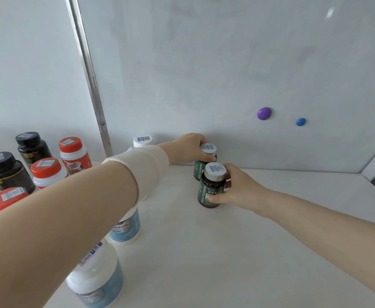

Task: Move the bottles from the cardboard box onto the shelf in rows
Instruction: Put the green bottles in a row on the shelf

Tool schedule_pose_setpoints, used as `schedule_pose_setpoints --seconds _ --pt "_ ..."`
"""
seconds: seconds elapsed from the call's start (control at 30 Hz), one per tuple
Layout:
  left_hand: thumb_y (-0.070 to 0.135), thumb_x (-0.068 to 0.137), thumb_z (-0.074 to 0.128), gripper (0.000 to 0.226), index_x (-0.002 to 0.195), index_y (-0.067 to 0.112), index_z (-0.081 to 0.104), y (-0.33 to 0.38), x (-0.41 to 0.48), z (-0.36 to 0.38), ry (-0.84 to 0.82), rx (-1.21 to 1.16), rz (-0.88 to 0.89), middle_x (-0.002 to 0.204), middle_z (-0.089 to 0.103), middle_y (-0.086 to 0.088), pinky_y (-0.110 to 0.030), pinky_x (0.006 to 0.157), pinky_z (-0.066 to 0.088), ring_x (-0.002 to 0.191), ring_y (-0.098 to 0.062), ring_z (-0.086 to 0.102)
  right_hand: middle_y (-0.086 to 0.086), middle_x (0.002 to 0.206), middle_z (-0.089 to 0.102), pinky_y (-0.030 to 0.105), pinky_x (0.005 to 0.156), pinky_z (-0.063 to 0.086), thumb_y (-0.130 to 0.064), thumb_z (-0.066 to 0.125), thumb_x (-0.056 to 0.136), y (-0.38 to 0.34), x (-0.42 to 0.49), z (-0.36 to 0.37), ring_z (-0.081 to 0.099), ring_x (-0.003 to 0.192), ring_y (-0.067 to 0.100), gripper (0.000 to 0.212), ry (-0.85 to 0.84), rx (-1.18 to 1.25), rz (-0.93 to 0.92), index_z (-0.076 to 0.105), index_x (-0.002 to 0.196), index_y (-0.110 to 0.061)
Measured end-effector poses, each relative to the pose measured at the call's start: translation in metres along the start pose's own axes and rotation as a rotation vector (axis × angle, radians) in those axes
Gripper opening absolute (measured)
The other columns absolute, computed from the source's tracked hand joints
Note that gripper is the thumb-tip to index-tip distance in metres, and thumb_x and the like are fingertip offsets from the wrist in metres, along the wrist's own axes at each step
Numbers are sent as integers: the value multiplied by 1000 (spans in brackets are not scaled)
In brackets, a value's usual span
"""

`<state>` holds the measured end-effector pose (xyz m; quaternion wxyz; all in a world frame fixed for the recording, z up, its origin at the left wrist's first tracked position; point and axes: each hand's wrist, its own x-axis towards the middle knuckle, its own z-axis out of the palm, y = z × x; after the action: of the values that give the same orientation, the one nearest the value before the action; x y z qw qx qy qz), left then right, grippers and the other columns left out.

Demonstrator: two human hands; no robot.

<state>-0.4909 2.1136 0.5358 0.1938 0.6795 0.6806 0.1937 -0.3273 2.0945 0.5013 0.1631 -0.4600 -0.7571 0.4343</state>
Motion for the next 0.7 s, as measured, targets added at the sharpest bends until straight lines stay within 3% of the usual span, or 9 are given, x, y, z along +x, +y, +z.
schedule_pose_setpoints --seconds 0.1,0.2,0.33,0.43,0.53,0.7 --pt "35 84 67 50 125 11 49 2 -2 0 -25 -40 -22 110 54 1 -24 80 36 96 -15 49 -10 99 53 12 70 45 -6 74 75 -1 -1 0 56 95 12 60 -32 27 26 42 125 -12" --pt "36 85 66 60 134 13 42 8 -7 -7 -44 -9 -76 132 51 -3 -27 93 37 115 -19 50 -2 117 56 23 84 48 -13 77 73 -5 -5 -6 57 105 14 65 -44 15 32 42 128 -14" --pt "38 87 62 63 139 13 37 14 -33 -25 -43 178 -160 141 45 -3 -36 107 35 129 -23 43 3 139 43 27 96 39 -23 75 76 -20 -25 -24 46 120 15 78 -7 -118 5 31 140 -16" --pt "37 90 58 56 136 13 39 20 -74 -37 23 505 -134 134 49 -7 -37 96 42 121 -27 49 7 148 34 30 101 37 -28 71 80 -36 -46 -33 38 133 20 81 39 -234 -25 24 144 -13" --pt "33 93 52 46 132 10 43 30 -125 -43 142 824 -63 128 51 -10 -36 90 40 116 -29 50 10 146 31 32 101 36 -38 65 83 -57 -73 -27 38 132 25 77 135 -449 -90 25 143 -12" --pt "30 94 47 39 129 13 45 43 -212 -51 248 1078 -80 124 54 -8 -32 90 38 115 -27 52 16 140 31 38 102 34 -38 54 89 -93 -122 9 35 131 34 65 207 -696 -219 27 141 -9"
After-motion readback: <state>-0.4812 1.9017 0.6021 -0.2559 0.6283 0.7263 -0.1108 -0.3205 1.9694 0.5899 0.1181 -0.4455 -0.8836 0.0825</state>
